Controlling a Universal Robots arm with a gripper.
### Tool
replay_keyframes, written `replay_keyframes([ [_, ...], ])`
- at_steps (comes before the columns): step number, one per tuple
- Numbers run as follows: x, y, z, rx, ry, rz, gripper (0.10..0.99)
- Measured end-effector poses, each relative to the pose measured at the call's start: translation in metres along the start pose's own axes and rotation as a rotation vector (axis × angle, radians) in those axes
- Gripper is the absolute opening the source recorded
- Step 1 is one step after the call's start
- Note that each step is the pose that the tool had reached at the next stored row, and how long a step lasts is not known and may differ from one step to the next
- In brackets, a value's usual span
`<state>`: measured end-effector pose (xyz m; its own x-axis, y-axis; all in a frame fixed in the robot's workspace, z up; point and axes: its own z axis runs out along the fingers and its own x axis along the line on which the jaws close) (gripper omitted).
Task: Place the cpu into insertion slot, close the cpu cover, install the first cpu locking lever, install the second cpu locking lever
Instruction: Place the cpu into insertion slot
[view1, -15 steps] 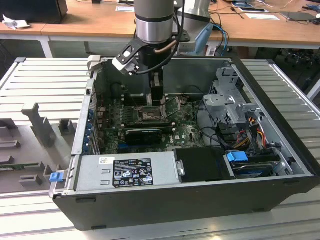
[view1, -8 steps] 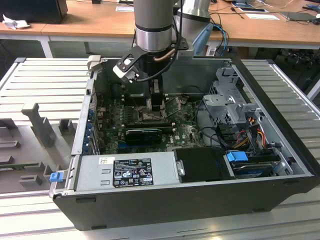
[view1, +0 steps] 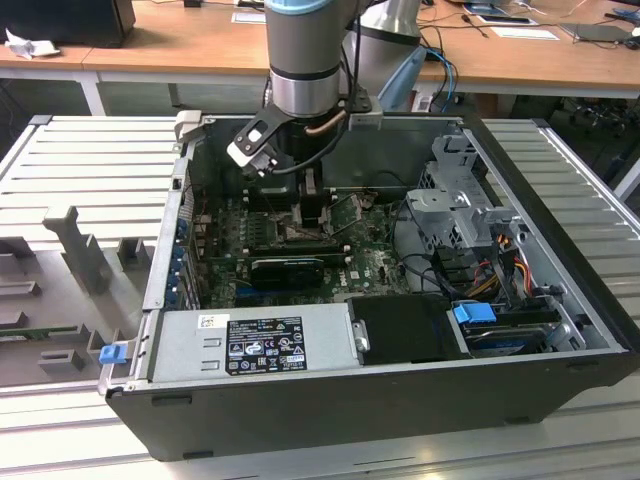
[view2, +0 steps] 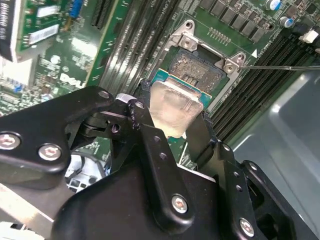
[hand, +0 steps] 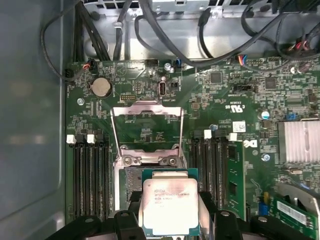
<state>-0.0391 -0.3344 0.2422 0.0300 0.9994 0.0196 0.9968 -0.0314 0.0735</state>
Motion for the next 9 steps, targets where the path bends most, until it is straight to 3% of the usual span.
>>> replay_keyframes([
  [9, 0.0084, -0.0096, 0.013, 0.0, 0.0015, -0.02, 0.525],
])
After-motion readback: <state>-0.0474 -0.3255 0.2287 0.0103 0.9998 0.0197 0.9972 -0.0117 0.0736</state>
